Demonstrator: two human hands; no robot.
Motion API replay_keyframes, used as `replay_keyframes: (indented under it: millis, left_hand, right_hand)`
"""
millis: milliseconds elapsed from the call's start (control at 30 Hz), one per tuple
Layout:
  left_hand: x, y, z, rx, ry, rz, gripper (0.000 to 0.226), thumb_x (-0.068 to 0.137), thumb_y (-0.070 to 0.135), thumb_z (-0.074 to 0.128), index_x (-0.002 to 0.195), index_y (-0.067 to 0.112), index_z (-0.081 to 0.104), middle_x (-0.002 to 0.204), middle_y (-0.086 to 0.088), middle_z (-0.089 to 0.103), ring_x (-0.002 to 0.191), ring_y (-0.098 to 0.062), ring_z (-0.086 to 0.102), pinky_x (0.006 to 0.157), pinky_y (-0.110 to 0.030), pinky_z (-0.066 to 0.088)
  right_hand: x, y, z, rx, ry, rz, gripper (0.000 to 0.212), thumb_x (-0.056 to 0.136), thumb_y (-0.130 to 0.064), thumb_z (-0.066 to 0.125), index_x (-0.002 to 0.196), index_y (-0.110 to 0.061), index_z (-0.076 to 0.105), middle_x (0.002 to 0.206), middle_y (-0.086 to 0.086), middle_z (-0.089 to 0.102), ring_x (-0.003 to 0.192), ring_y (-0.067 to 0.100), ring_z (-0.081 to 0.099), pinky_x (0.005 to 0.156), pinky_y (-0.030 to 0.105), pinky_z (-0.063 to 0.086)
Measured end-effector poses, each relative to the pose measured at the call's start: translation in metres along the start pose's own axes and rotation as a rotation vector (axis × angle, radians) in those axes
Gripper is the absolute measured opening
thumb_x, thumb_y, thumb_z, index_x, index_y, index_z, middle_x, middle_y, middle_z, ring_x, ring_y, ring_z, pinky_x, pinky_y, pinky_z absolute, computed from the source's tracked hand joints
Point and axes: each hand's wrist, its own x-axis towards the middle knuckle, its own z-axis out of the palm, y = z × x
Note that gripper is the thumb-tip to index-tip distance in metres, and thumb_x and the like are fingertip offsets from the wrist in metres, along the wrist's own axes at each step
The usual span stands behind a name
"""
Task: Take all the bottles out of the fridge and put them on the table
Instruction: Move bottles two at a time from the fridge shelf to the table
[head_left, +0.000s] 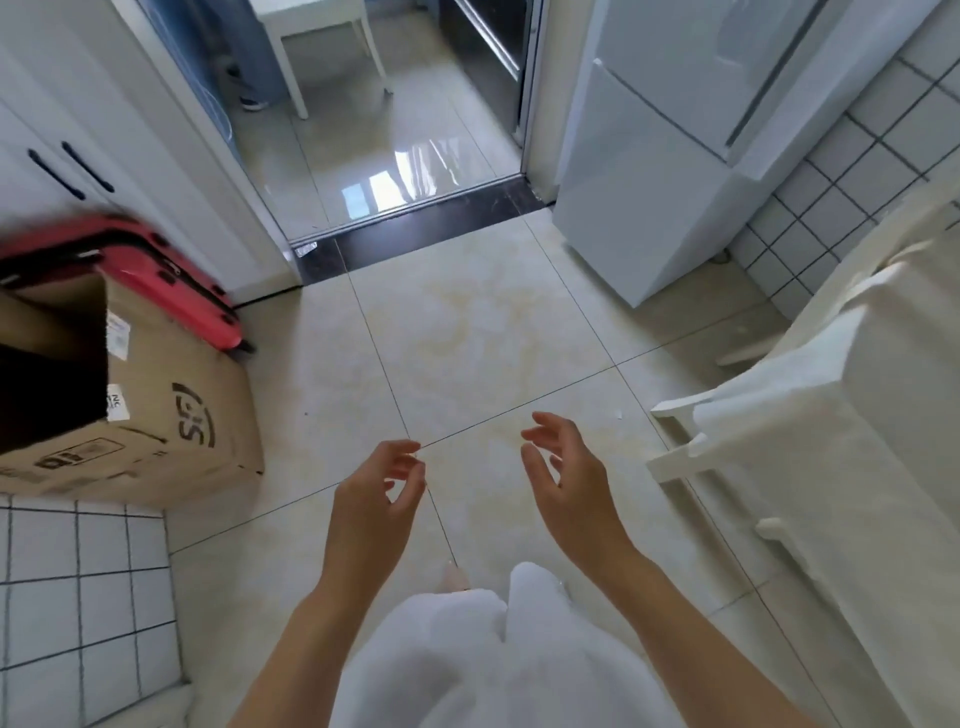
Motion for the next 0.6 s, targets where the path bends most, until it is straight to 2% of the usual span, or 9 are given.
replay_keyframes:
  millis: [133, 233, 400, 533, 600]
  left_hand:
    - [0.029, -0.013, -0.029, -0.018, 0.064, -0.016, 0.019, 0.090, 0.014, 0.062, 0.101, 0.029, 0.064, 0.084, 0.016, 0.069, 0.084, 0.000, 0.065, 0.078, -0.026, 0.054]
    - [0.059, -0.016, -0.037, -0.006, 0.069, -0.028, 0.017, 0.090, 0.016, 0.062, 0.103, 0.026, 0.064, 0.087, 0.016, 0.068, 0.084, -0.003, 0.066, 0.077, -0.026, 0.054]
    - [0.121, -0.005, -0.031, 0.015, 0.005, 0.007, 0.018, 0.091, 0.017, 0.061, 0.108, 0.021, 0.064, 0.091, 0.012, 0.070, 0.088, -0.005, 0.067, 0.079, -0.024, 0.054]
    - [0.196, 0.023, -0.013, 0.029, -0.050, 0.064, 0.019, 0.091, 0.016, 0.061, 0.109, 0.023, 0.063, 0.092, 0.013, 0.070, 0.088, 0.000, 0.066, 0.080, -0.025, 0.054]
    - [0.235, 0.040, -0.003, 0.063, -0.079, 0.098, 0.020, 0.092, 0.016, 0.062, 0.110, 0.023, 0.062, 0.092, 0.013, 0.070, 0.087, 0.003, 0.065, 0.080, -0.025, 0.054]
  right_hand:
    - [0.022, -0.022, 0.023, -0.048, -0.039, -0.034, 0.037, 0.096, -0.027, 0.053, 0.132, -0.020, 0.048, 0.116, -0.010, 0.062, 0.115, 0.002, 0.054, 0.097, 0.019, 0.041]
    - [0.049, -0.033, 0.031, -0.067, -0.054, -0.044, 0.038, 0.096, -0.028, 0.054, 0.132, -0.021, 0.047, 0.116, -0.010, 0.061, 0.116, 0.003, 0.054, 0.097, 0.020, 0.041]
    - [0.107, -0.042, 0.034, -0.107, -0.044, -0.041, 0.041, 0.095, -0.030, 0.056, 0.134, -0.021, 0.045, 0.120, -0.009, 0.059, 0.115, 0.005, 0.053, 0.094, 0.017, 0.037]
    - [0.174, -0.050, 0.026, -0.165, -0.023, -0.057, 0.042, 0.095, -0.034, 0.055, 0.134, -0.023, 0.045, 0.123, -0.010, 0.057, 0.112, 0.002, 0.051, 0.086, 0.007, 0.034]
    - [0.209, -0.058, 0.018, -0.207, -0.027, -0.081, 0.042, 0.095, -0.036, 0.054, 0.134, -0.023, 0.045, 0.125, -0.009, 0.056, 0.112, 0.002, 0.050, 0.086, 0.006, 0.034]
